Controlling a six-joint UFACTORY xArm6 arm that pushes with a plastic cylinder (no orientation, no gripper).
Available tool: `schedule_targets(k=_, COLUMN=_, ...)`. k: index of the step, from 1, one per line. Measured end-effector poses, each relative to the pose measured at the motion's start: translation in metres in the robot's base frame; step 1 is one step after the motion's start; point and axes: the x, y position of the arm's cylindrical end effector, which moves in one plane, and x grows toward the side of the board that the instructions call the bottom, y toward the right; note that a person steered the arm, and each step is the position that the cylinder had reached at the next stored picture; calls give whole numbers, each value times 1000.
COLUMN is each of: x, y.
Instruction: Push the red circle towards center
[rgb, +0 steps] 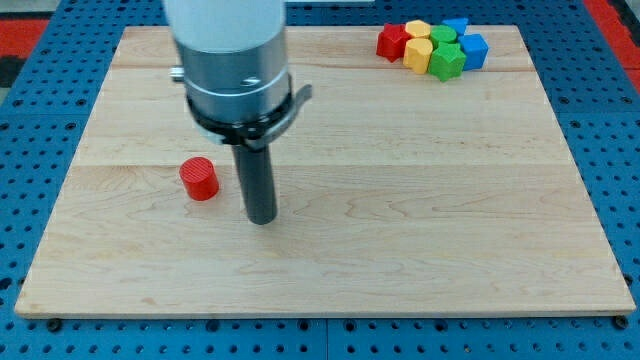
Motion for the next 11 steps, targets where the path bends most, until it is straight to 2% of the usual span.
schedule_targets(k=1, x=0, y=-19)
schedule_targets(k=3, x=-4, y=-115)
schedule_targets(k=5, x=-37, y=-48)
schedule_targets(k=6, x=-53, y=-39)
schedule_targets(k=8, x=-87, y=-60)
schedule_targets(k=9, x=-112, y=-40)
schedule_targets(k=11, x=-140, y=47)
